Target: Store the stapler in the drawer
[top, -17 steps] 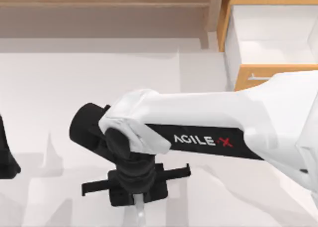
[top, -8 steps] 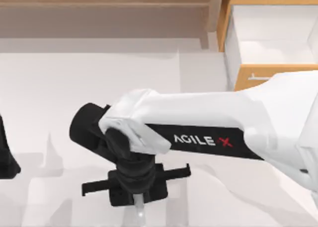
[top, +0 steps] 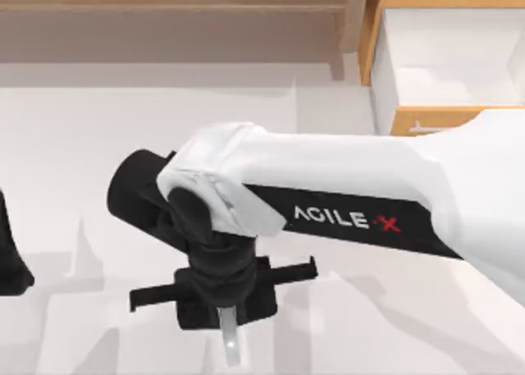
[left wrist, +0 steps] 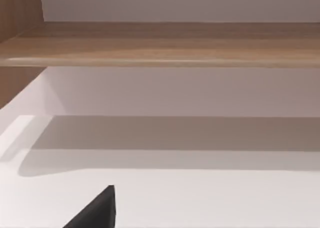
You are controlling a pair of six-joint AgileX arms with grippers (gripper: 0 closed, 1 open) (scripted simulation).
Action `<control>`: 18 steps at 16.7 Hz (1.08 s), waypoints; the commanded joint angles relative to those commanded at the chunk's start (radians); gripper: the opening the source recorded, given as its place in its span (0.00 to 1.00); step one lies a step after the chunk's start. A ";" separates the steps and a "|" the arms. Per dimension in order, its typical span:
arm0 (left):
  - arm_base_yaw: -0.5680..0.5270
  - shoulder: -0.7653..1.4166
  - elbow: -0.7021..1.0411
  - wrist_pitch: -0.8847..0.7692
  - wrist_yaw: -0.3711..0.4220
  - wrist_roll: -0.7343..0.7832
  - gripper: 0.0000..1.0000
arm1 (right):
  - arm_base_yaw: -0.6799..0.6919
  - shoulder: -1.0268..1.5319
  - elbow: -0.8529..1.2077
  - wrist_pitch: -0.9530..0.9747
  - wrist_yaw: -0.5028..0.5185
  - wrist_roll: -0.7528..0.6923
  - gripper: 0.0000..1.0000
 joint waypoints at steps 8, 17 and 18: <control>0.000 0.000 0.000 0.000 0.000 0.000 1.00 | -0.092 -0.065 0.054 0.032 0.064 -0.038 0.00; 0.000 0.000 0.000 0.000 0.000 0.000 1.00 | -0.579 -0.131 0.286 -0.006 0.174 -0.343 0.00; 0.000 0.000 0.000 0.000 0.000 0.000 1.00 | -0.641 -0.111 0.310 -0.029 0.174 -0.389 0.00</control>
